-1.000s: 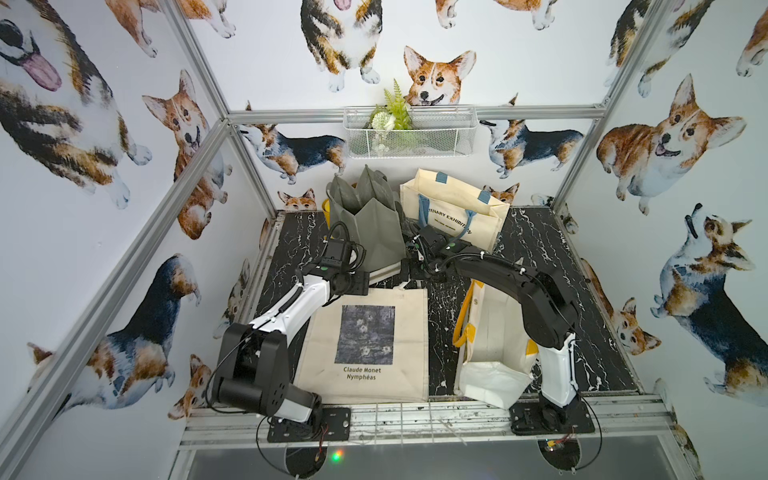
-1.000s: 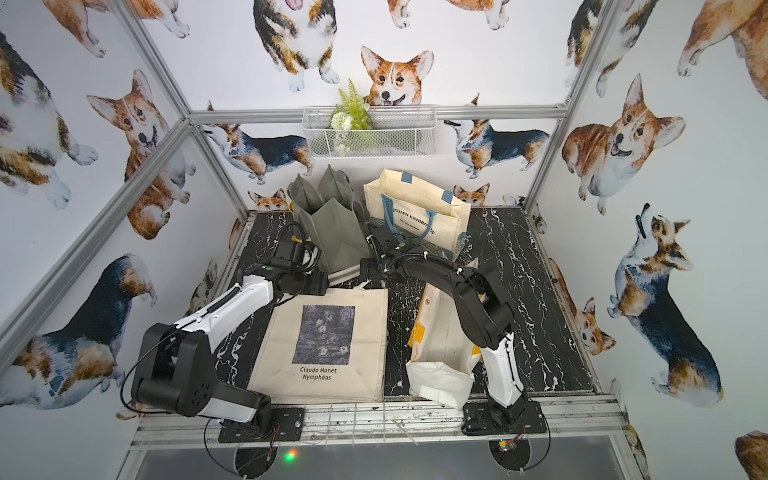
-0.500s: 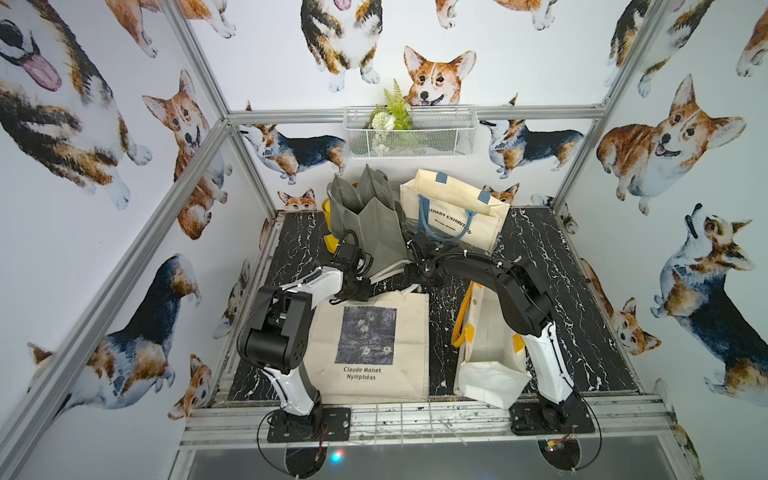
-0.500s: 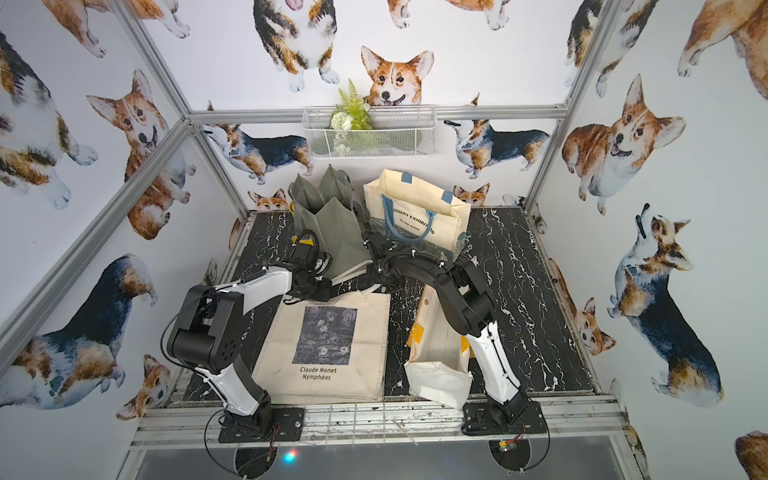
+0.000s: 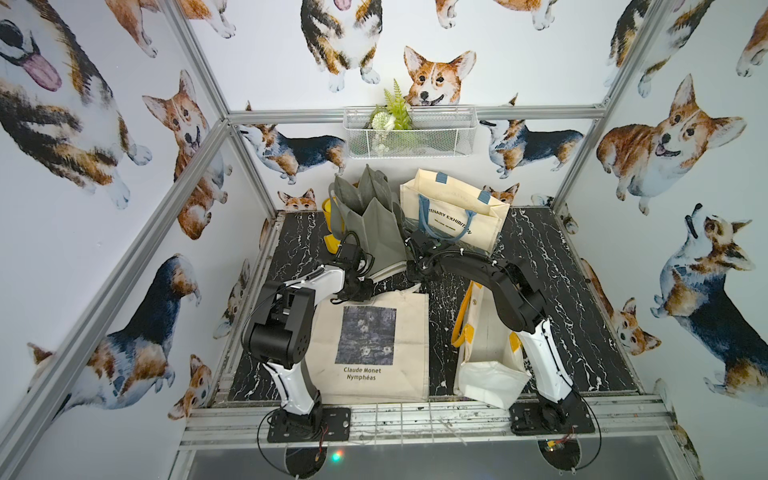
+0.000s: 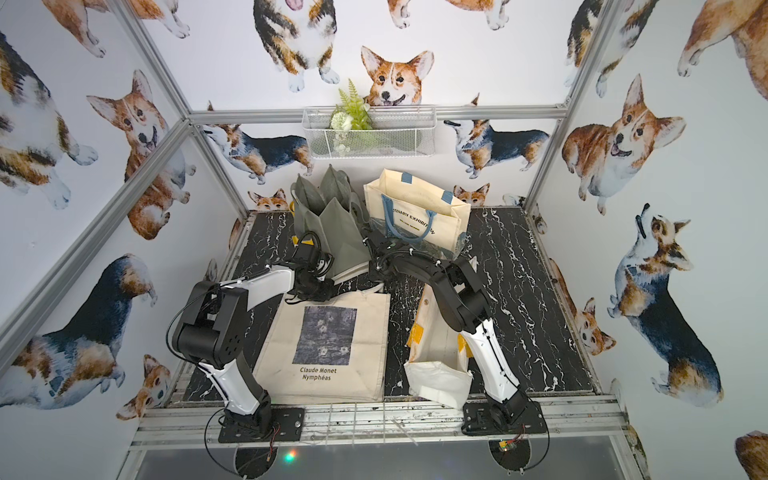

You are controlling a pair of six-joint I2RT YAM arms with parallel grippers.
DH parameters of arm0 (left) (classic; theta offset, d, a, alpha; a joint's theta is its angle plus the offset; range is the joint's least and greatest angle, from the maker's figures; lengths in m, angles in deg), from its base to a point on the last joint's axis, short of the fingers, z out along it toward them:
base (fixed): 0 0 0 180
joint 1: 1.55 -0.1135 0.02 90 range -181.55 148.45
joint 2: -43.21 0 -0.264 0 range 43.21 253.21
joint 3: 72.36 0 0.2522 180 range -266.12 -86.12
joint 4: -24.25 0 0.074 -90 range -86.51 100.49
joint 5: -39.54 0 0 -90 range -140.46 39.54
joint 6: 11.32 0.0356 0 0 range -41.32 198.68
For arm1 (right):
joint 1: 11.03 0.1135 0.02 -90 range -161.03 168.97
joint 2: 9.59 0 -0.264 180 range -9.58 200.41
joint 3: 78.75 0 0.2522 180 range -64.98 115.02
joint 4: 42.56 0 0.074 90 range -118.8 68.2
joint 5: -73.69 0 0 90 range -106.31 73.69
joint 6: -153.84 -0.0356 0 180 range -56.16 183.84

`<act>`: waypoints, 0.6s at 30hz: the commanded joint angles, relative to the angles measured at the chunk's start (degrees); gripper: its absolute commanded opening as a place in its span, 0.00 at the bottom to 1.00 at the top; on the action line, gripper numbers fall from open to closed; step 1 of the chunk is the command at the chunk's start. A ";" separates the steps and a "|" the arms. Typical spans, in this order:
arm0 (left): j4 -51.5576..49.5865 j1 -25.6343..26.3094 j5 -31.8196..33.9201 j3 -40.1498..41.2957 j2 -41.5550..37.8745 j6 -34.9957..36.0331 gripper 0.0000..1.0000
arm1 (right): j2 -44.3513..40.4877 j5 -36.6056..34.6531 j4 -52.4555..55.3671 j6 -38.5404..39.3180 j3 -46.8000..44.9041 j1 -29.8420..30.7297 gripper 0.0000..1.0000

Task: Put away the canvas bag
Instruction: Adjust the canvas bag at the center of the board.

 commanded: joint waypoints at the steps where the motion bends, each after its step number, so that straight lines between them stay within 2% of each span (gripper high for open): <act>1: 0.92 0.34 -0.68 2.45 -4.13 -0.28 0.00 | 0.03 -0.41 4.79 0.19 -2.51 0.10 0.00; 8: 7.42 0.52 0.98 8.75 -18.50 1.09 0.00 | -8.58 -3.19 -4.30 0.57 -10.42 0.16 0.00; 13: 8.78 0.54 0.69 10.70 -26.11 1.01 0.00 | -15.34 -2.44 -11.33 1.84 -15.94 0.41 0.00; 17: 9.58 0.62 0.53 14.60 -31.45 0.48 0.00 | -20.61 -2.68 -18.75 6.58 -20.60 1.73 0.00; 18: 9.88 0.62 0.46 15.35 -32.79 0.39 0.03 | -21.70 -3.35 -20.96 8.99 -21.71 2.34 0.00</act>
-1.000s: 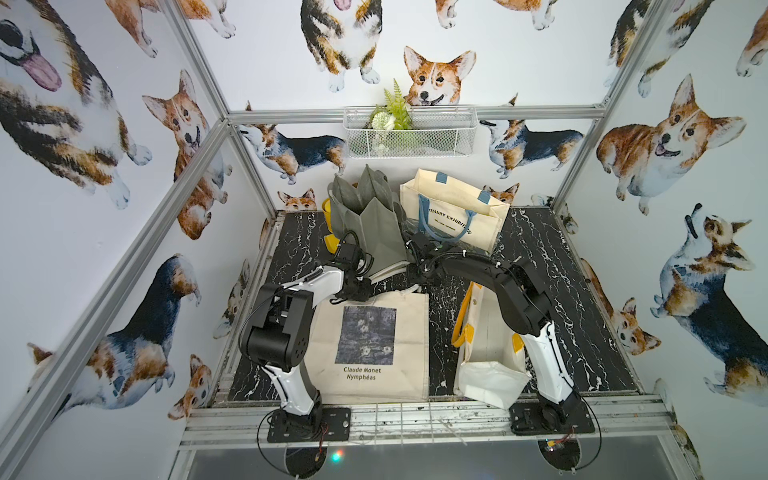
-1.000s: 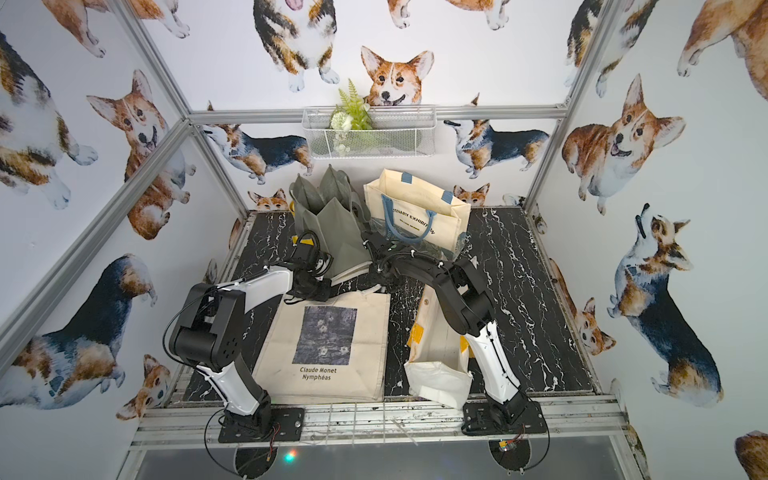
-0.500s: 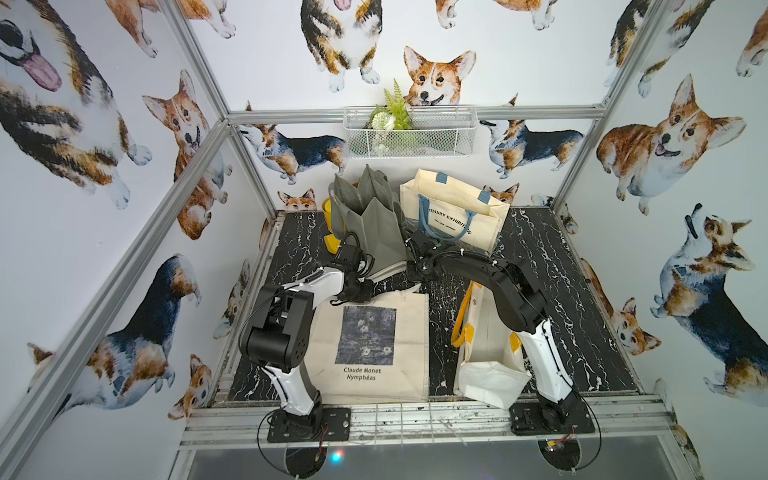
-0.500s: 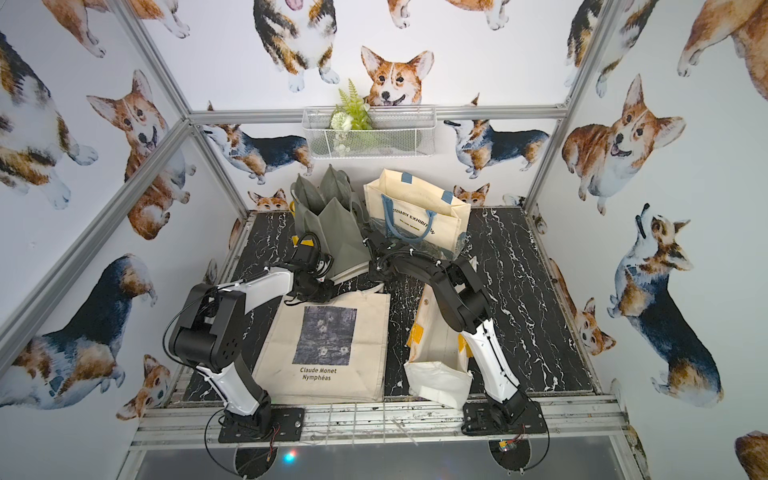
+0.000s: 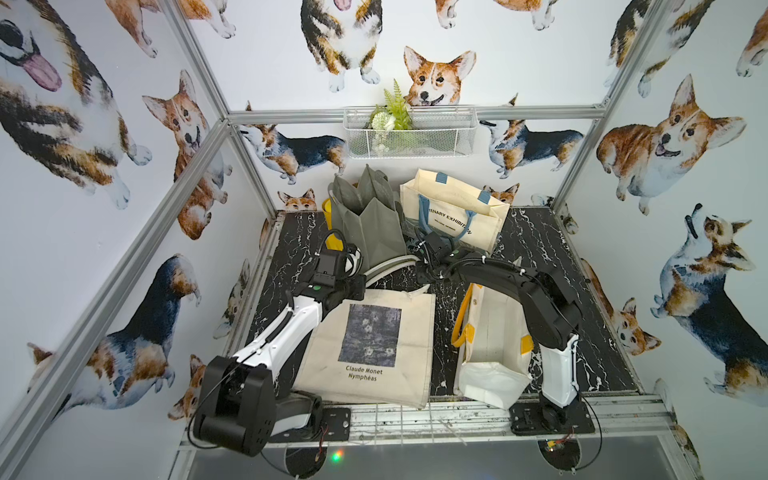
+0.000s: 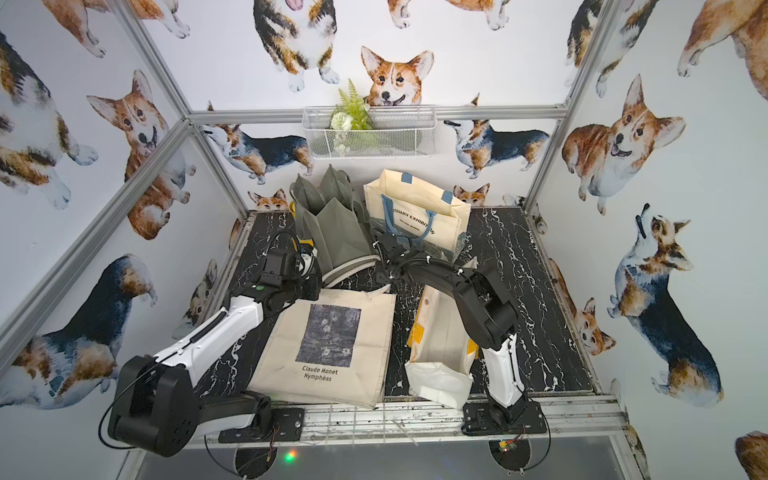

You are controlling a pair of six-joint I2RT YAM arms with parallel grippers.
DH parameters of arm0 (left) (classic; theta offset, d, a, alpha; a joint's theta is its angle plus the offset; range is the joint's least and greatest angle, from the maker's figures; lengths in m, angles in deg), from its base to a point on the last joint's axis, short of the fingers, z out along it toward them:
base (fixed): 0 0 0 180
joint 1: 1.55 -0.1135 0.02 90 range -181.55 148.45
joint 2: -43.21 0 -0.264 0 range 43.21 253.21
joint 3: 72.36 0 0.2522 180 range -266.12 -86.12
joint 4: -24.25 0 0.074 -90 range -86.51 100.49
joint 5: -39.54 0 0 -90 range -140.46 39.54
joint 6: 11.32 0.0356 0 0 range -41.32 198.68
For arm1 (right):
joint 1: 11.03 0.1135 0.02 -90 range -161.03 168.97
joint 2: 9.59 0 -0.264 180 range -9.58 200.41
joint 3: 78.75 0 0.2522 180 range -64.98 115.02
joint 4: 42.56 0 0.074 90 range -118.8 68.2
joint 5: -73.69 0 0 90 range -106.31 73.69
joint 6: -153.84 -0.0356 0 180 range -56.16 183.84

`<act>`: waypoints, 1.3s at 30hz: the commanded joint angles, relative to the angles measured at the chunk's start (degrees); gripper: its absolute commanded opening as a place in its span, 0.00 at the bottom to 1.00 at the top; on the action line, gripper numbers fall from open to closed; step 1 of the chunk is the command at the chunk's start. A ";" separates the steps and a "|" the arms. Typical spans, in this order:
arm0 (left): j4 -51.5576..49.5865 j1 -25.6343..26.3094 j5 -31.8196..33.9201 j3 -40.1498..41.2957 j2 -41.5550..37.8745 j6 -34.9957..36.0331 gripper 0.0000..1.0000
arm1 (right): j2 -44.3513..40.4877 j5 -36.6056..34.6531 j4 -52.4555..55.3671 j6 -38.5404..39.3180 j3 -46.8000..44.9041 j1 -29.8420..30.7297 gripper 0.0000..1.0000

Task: Put away the canvas bag
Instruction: Adjust the canvas bag at the center of the board.

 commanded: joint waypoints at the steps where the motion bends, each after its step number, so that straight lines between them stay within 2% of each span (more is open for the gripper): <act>1: 2.06 0.09 0.11 2.31 -4.50 -0.11 0.10 | -3.98 -1.62 -10.41 8.27 -3.55 1.74 0.00; 4: 1.13 0.19 -0.41 3.12 -8.11 -0.18 0.24 | -5.61 -2.82 -14.28 14.57 -4.91 2.54 0.00; 6: -0.37 0.34 -1.62 3.24 -10.16 -0.20 0.26 | -6.71 -3.02 -18.25 19.00 -6.44 2.69 0.00; 9: -3.92 0.94 -5.46 3.11 -11.68 -0.59 0.27 | -7.46 -3.37 -25.73 25.24 -8.97 2.66 0.00; 12: -7.81 2.91 -8.72 2.65 -10.80 -1.89 0.25 | -6.19 -4.44 -27.87 30.62 -7.24 2.59 0.00; 16: -9.72 7.75 -8.21 3.05 -9.44 -3.38 0.24 | -4.31 -4.29 -30.33 34.99 -4.33 2.36 0.00; 20: -7.12 10.65 -8.29 4.07 -6.91 -6.94 0.23 | -3.01 -6.01 -33.71 37.75 -2.95 1.74 0.00; 21: -6.40 11.04 -8.14 4.03 -5.80 -7.61 0.23 | -2.55 -5.78 -33.47 38.19 -2.13 1.40 0.07; 24: -4.48 11.43 -6.37 3.85 -2.80 -10.45 0.21 | -1.99 -4.20 -32.06 39.30 -0.46 0.62 0.15; 26: -2.43 11.36 -5.46 3.88 -1.53 -12.35 0.20 | -1.88 -3.66 -31.21 39.70 0.59 0.18 0.27; 27: -1.39 11.37 -5.58 3.80 -1.14 -12.79 0.19 | -1.79 -3.45 -30.45 39.66 1.26 -0.02 0.35; 28: -0.40 11.42 -6.30 3.77 -0.87 -12.79 0.19 | -1.84 -2.30 -28.78 39.39 2.47 -0.42 0.53; 29: -0.05 11.59 -6.55 3.63 -0.60 -12.58 0.19 | -2.12 -1.15 -26.97 39.19 3.60 -0.63 0.65; 31: -1.94 12.07 -6.56 2.96 0.14 -11.00 0.19 | -2.79 -0.34 -23.11 38.94 5.36 -0.75 0.77; 33: -4.80 12.47 -6.61 2.20 0.99 -8.98 0.19 | -4.03 0.28 -19.14 38.25 6.63 -0.75 0.84; 35: -6.65 12.58 -6.80 2.01 1.61 -8.12 0.20 | -5.63 -0.03 -15.99 37.10 6.93 -0.75 1.00; 39: -7.39 12.75 -8.39 0.86 4.90 -9.17 0.21 | -8.90 -3.01 -10.35 34.27 7.03 -0.75 1.00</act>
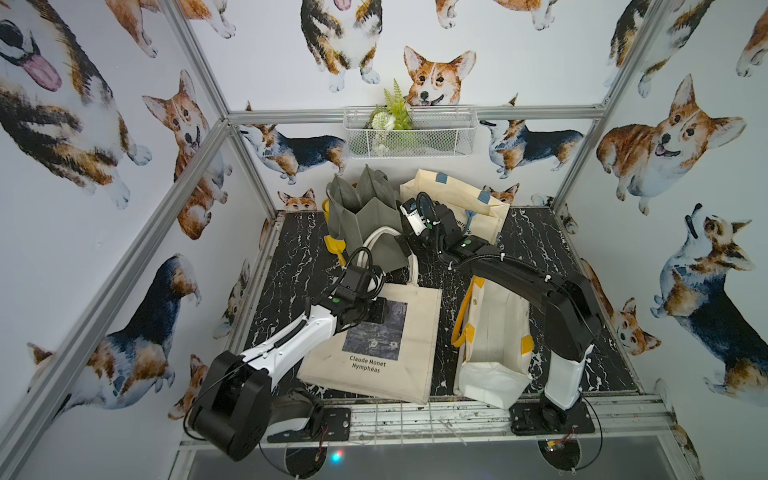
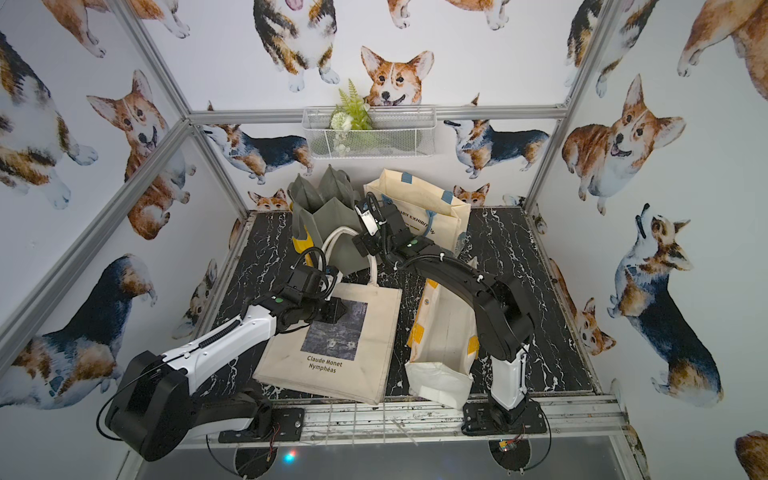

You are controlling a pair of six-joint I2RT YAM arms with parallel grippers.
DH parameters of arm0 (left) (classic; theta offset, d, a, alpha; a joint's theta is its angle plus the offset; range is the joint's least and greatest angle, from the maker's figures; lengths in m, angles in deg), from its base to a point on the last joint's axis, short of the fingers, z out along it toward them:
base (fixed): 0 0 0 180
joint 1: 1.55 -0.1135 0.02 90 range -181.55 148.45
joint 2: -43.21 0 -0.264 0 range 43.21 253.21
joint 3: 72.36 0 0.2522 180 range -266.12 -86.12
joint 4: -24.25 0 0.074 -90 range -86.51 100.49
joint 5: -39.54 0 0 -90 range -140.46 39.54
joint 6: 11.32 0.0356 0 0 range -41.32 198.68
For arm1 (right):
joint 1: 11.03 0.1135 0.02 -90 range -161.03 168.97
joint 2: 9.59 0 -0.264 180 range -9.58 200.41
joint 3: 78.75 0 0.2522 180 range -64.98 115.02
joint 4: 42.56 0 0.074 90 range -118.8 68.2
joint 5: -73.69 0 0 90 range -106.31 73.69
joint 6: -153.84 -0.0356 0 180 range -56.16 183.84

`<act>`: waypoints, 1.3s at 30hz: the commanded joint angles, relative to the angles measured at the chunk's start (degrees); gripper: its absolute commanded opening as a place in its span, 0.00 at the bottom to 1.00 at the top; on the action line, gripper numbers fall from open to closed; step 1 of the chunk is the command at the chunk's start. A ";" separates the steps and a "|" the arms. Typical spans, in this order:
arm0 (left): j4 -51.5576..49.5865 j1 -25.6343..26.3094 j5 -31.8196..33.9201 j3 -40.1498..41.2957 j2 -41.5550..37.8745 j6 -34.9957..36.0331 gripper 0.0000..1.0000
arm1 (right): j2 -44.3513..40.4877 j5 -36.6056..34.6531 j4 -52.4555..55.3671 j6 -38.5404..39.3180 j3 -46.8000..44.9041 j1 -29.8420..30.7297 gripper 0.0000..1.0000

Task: Put away the canvas bag
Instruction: Adjust the canvas bag at the center of the board.

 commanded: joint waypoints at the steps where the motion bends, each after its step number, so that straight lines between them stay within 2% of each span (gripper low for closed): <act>1: -1.82 0.25 -1.91 -2.08 4.00 -0.19 0.21 | -3.14 -2.99 6.51 -3.45 0.60 -0.14 1.00; 7: -1.70 1.24 -2.76 -10.44 16.82 -3.22 0.21 | -4.66 -6.96 15.22 -5.45 4.20 -0.23 1.00; 12: -0.58 1.33 -2.78 -14.36 24.72 -7.84 0.19 | -4.49 -9.11 19.38 -6.35 5.94 -0.56 1.00; 18: 5.31 1.35 -0.66 -14.61 27.11 -15.27 0.17 | -3.21 -8.68 20.51 -6.68 7.93 -1.37 1.00; 22: 13.65 1.33 2.33 -11.77 27.06 -24.73 0.16 | -5.00 -6.97 23.68 -9.73 8.31 -1.37 1.00; 25: 17.72 1.54 2.28 -10.93 25.56 -26.71 0.16 | -7.85 -5.48 28.39 -13.87 6.42 -1.29 1.00; 28: 11.87 2.31 3.05 -12.90 20.70 -18.58 0.23 | -12.70 -4.20 30.56 -17.37 0.37 -0.65 1.00; 33: -8.42 2.90 2.18 -15.99 9.32 4.53 0.34 | -20.73 -4.53 32.25 -20.75 -8.64 -0.13 1.00; 35: -15.20 3.24 0.85 -15.40 5.12 11.37 0.40 | -22.49 -5.19 33.08 -20.80 -10.02 -0.13 1.00; 37: -20.59 4.20 -0.62 -14.41 1.69 15.32 0.48 | -23.32 -5.74 34.11 -20.20 -10.38 -0.18 1.00; 39: -25.11 6.42 0.52 -13.60 -0.38 15.54 0.52 | -23.64 -6.33 34.93 -19.69 -10.20 -0.42 1.00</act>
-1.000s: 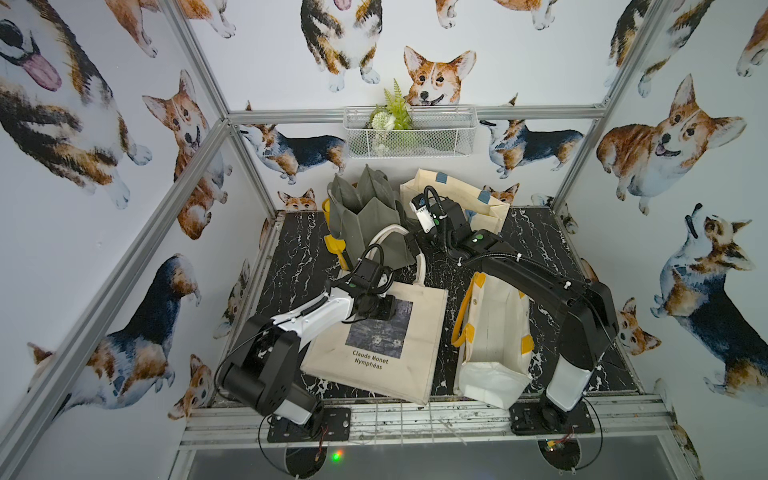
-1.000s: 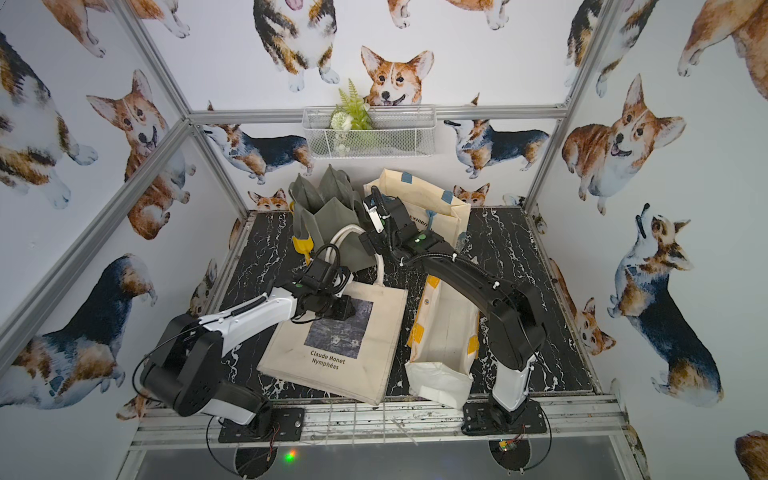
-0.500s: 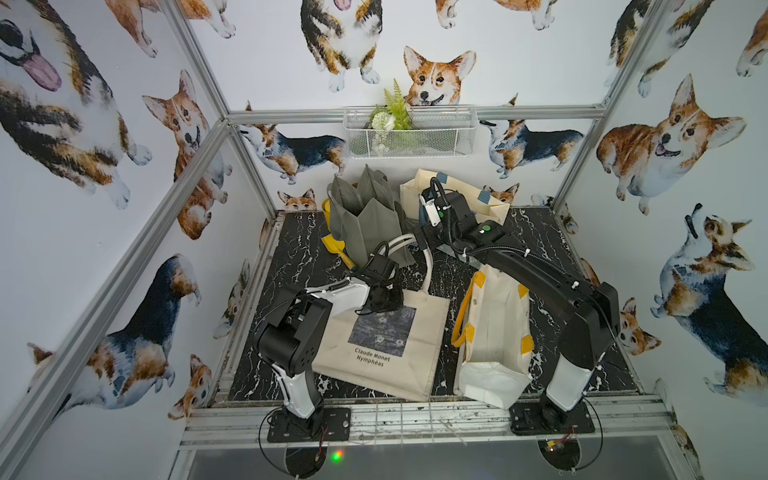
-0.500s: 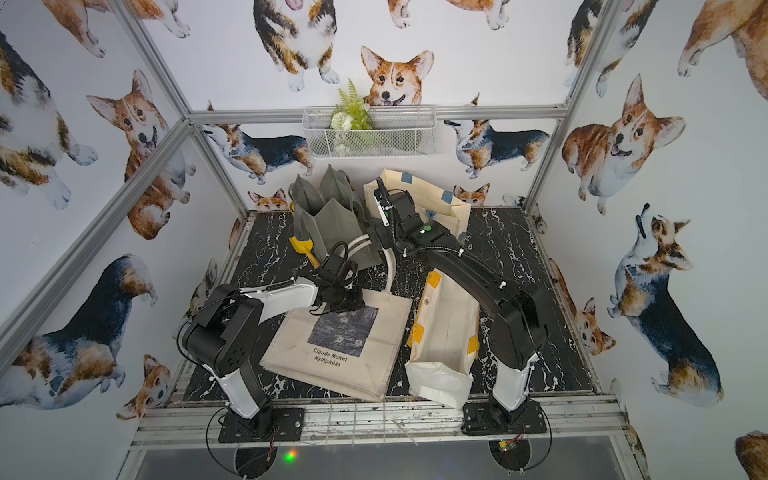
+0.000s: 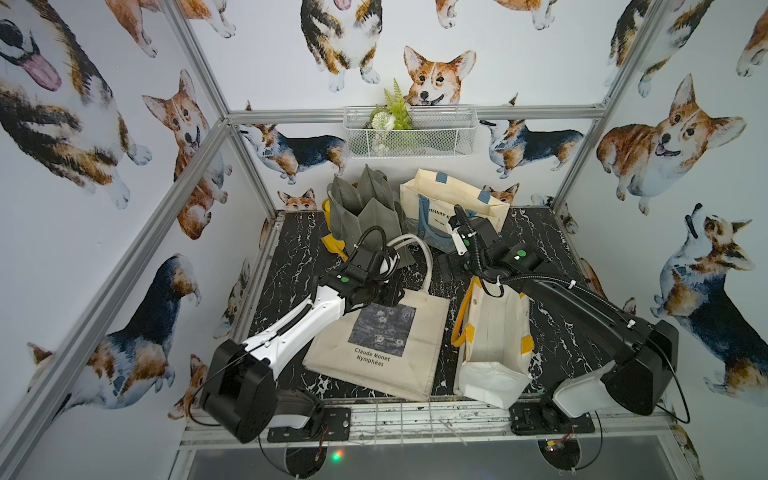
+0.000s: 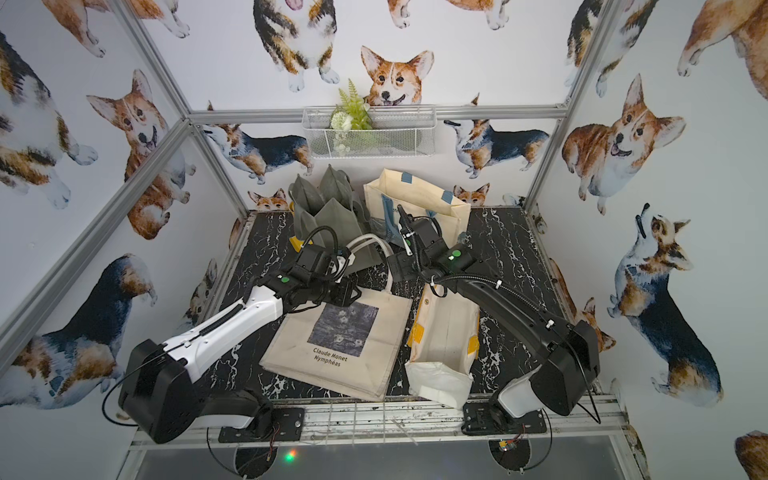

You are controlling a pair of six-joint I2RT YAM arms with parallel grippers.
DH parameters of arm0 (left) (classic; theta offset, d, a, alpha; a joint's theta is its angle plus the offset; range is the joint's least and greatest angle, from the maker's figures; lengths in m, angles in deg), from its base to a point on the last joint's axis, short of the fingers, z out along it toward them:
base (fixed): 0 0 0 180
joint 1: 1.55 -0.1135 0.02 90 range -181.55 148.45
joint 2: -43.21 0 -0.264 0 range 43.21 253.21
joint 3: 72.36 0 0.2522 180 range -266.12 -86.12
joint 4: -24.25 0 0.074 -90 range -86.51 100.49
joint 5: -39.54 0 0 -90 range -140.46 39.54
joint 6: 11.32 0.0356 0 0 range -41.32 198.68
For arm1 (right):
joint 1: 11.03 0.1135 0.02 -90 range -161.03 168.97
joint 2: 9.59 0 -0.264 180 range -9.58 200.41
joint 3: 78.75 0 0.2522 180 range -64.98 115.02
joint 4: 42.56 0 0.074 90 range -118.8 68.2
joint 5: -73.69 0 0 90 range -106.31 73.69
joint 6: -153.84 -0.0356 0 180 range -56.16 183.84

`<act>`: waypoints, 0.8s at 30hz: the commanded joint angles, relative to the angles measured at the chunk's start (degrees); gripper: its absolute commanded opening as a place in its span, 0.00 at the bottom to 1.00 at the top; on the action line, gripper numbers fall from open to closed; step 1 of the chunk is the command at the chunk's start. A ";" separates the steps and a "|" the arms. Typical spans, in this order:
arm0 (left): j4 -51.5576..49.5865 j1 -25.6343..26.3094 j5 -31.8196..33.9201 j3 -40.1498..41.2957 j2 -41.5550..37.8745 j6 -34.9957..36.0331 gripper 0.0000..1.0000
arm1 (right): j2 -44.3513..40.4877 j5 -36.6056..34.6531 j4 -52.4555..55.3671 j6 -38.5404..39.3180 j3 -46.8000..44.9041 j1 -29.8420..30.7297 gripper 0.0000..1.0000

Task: Put away the canvas bag
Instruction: Adjust the canvas bag at the center of the board.

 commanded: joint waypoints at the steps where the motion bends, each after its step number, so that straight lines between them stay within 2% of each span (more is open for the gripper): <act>1: -14.46 2.97 -0.69 0.99 -2.24 8.09 0.53 | -0.75 -1.79 2.48 -0.93 0.18 -0.22 1.00; 6: -14.67 13.56 1.53 1.24 0.40 4.99 0.57 | -1.27 -1.56 2.27 -0.72 0.83 -1.39 1.00; 11: -12.54 17.59 1.19 -0.62 11.73 1.03 0.58 | -2.19 -2.35 2.96 -0.68 0.70 -1.59 1.00; 17: -6.54 17.92 3.48 -2.00 21.55 -3.92 0.54 | -4.91 -4.94 3.56 -0.84 -1.10 -2.18 1.00; 19: -3.75 17.48 1.03 -2.53 24.54 -7.21 0.49 | -6.01 -5.84 3.92 -1.50 -1.53 -3.00 1.00; 21: 1.79 15.77 -4.28 -2.07 28.40 -12.12 0.41 | -7.38 -5.62 3.84 -3.15 -2.09 -4.63 1.00; 24: 1.07 14.98 -4.53 -5.79 34.18 -11.95 0.34 | -8.65 -4.88 4.73 -4.60 -1.78 -6.64 1.00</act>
